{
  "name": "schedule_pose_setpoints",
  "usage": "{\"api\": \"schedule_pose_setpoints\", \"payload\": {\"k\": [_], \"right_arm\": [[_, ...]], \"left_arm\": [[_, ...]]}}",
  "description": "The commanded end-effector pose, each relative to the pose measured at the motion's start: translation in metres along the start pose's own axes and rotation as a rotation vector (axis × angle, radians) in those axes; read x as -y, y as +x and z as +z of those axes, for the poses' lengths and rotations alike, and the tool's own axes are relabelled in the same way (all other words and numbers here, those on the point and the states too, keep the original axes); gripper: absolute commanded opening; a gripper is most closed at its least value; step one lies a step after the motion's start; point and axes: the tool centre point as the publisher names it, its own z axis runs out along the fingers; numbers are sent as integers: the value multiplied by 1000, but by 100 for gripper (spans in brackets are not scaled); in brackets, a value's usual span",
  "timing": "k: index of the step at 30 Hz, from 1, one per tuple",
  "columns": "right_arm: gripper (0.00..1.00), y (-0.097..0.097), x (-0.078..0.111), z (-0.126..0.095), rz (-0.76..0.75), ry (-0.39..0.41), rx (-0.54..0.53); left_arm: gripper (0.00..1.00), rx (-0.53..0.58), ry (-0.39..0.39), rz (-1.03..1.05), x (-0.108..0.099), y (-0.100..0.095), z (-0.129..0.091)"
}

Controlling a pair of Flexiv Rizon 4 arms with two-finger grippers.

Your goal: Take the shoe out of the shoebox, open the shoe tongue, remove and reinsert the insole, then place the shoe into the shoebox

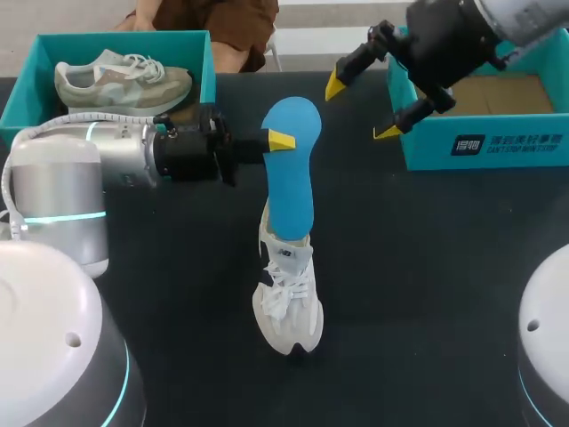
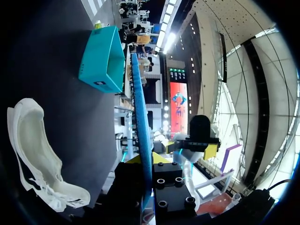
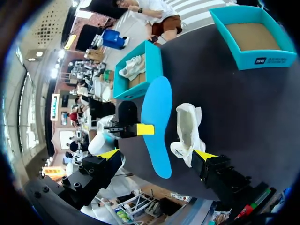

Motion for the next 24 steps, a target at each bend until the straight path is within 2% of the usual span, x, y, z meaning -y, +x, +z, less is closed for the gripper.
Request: {"api": "schedule_pose_setpoints", "payload": {"k": [1,5,7,12,14,15,21,24], "right_arm": [[100,4,-2,0,2,3,152],[100,4,-2,0,2,3,152],[100,4,-6,8,-31,-14,193],[100,6,-9,22,-66,-22,331],[100,9,-10,25,-83,-50,361],[100,12,-11,27,-91,-41,410],[100,23,-12,31,-136,-94,559],[100,27,-13,33,-155,-95,633]], "left_arm": [[0,0,3,1,-2,0,0],[0,0,3,1,-2,0,0],[0,0,3,1,-2,0,0],[0,0,3,1,-2,0,0],[0,0,3,1,-2,0,0],[0,0,3,1,-2,0,0],[0,0,3,1,-2,0,0],[0,0,3,1,-2,0,0]]}}
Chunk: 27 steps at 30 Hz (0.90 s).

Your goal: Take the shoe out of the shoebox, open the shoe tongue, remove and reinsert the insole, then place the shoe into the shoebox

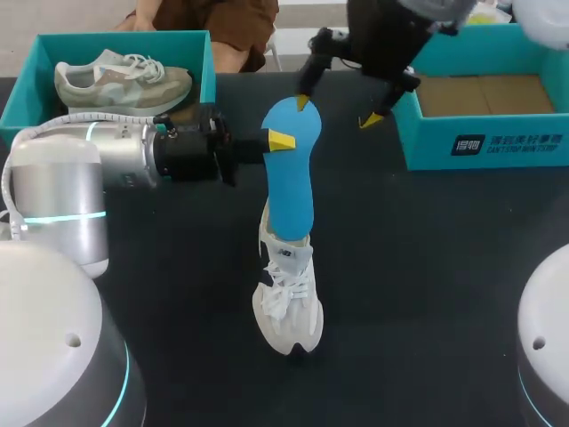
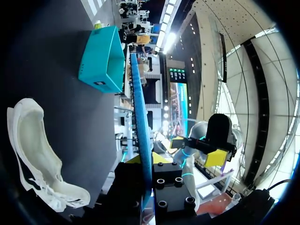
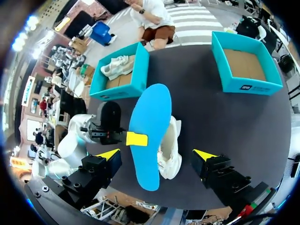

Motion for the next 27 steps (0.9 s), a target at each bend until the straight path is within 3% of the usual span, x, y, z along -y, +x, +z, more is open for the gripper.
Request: {"api": "schedule_pose_setpoints", "payload": {"k": [1,7,19,27], "right_arm": [[100,16,-4,2,-25,3,311],[100,27,-7,6,-58,24,383],[100,53,-7,23,-68,1,392],[100,56,-4,24,-51,-11,391]], "left_arm": [[0,0,3,1,-2,0,-1],[0,0,3,1,-2,0,-1],[0,0,3,1,-2,0,-1],[0,0,3,1,-2,0,-1]]}}
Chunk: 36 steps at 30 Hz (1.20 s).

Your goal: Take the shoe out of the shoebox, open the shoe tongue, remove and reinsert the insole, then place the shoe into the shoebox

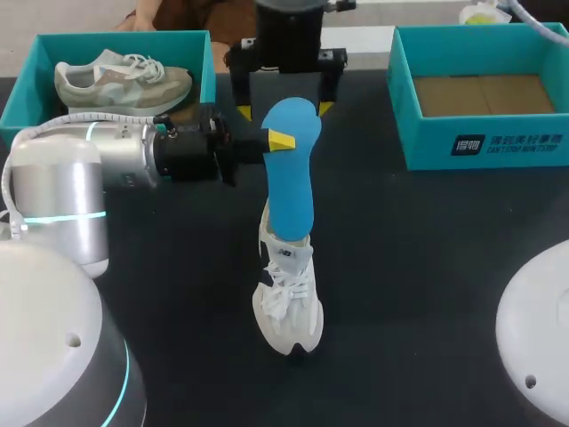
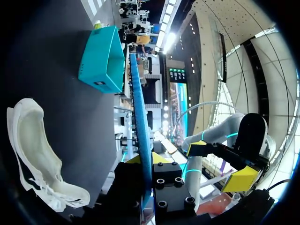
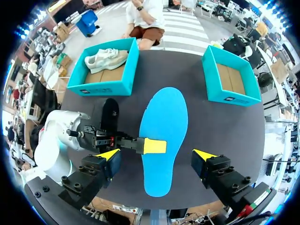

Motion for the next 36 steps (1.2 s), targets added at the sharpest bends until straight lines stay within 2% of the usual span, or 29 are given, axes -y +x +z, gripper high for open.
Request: {"api": "schedule_pose_setpoints", "payload": {"k": [1,21,22,28,29,36], "right_arm": [[100,3,1,-2,3,0,59],[100,0,4,-4,27,11,36],[100,-4,5,-4,39,3,-16],[100,-32,10,-5,65,15,-154],[100,-37,11,-4,73,-3,-185],[100,-64,18,1,116,4,-311]], "left_arm": [[0,0,3,1,-2,0,-1],[0,0,3,1,-2,0,-1],[0,0,3,1,-2,0,-1],[0,0,3,1,-2,0,-1],[0,0,3,1,-2,0,-1],[0,0,3,1,-2,0,-1]]}}
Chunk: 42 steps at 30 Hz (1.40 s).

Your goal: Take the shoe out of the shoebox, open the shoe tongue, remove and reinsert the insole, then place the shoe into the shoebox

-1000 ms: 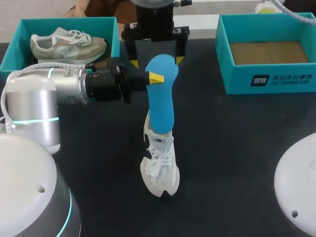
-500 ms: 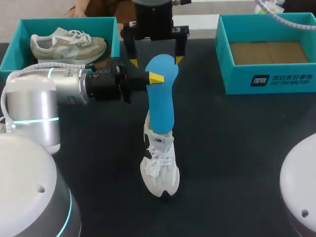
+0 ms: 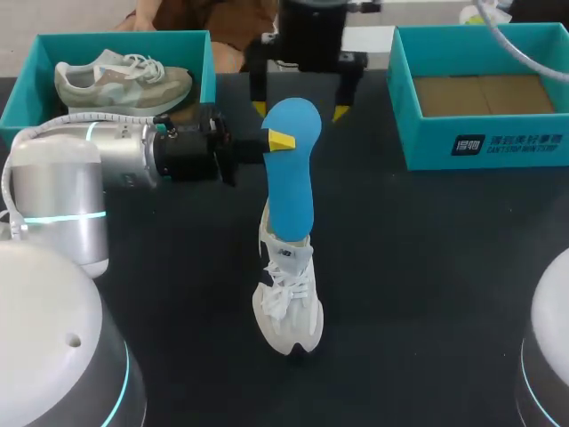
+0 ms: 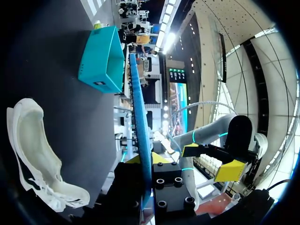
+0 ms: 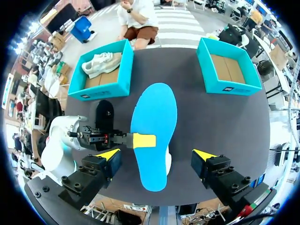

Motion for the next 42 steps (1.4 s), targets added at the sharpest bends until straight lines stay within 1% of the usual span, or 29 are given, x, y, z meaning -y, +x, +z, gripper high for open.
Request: {"api": "schedule_pose_setpoints", "payload": {"k": [1,7,8,11,15,16,17,18,20,21,25,31,35,39,42], "right_arm": [[100,-41,4,5,20,-13,-236],[100,-57,5,11,47,-7,-379],[100,-61,5,12,60,-21,-408],[100,-69,4,14,96,-51,-541],[100,-78,4,16,117,-94,-654],[100,-79,3,16,116,-101,-667],[100,-82,3,17,116,-115,-717],[100,-83,2,17,110,-122,-748],[100,-85,1,18,103,-124,-777],[100,-86,0,19,96,-127,-816],[100,-87,-3,22,62,-93,-893],[100,-82,-5,32,34,-11,-989],[100,-79,-4,39,42,7,-1032],[100,-74,-2,44,43,44,-1068],[100,-73,-1,46,49,51,-1105]], "left_arm": [[0,0,3,1,-2,0,0],[0,0,3,1,-2,0,0],[0,0,3,1,-2,0,0],[0,0,3,1,-2,0,0],[0,0,3,1,-2,0,0],[0,0,3,1,-2,0,0],[0,0,3,1,-2,0,0],[0,0,3,1,-2,0,0],[0,0,3,1,-2,0,0],[0,0,3,1,-2,0,0],[0,0,3,1,-2,0,0],[0,0,3,1,-2,0,0],[0,0,3,1,-2,0,0],[0,0,3,1,-2,0,0],[0,0,3,1,-2,0,0]]}}
